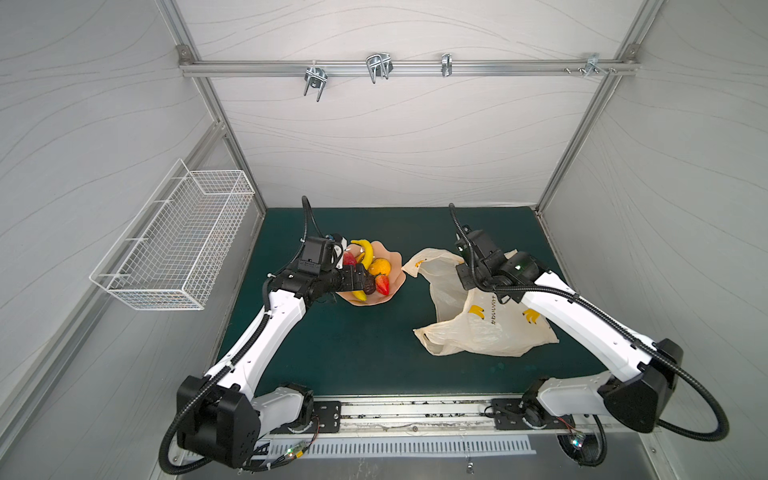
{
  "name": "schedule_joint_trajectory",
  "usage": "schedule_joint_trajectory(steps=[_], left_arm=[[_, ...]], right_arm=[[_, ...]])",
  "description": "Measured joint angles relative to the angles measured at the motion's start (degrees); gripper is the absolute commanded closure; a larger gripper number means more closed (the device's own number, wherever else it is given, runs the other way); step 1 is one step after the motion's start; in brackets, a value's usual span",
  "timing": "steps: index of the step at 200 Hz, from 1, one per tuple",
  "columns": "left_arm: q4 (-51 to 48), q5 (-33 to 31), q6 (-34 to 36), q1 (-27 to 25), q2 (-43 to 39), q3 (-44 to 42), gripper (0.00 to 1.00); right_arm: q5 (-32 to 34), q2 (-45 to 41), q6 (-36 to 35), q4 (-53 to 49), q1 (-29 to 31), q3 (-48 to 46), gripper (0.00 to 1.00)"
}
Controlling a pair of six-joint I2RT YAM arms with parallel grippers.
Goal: Place the fruits into the plastic bag
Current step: 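Lower the left gripper into the bowl and grasp the yellow banana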
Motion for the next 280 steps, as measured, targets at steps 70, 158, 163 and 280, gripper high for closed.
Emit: schedule_joint_trajectory(steps=[70,158,163,280], left_arm=[[-6.69,-7.39,7.93,-2.86,13.88,12.22,0.25],[-11.1,-13.35,9.38,-3.52,33.83,32.96,0.34],[-11.45,-13.7,9.29,-3.52,35.01,34.05,0.35],[-11.93,-17.14,6.19,-5.14,48.83,41.79,0.5]], right_arm=[[-1.79,1.09,2.56,-0.07,0.0,0.0,1.0],[-3.08,0.61,4.57,-0.57,0.0,-0.07,1.0],[-3.17,0.5,4.74,-0.59,0.0,-0.13,1.0],[-5.25,-0.76,6.56,-1.2,0.0,-2.23,1.0]])
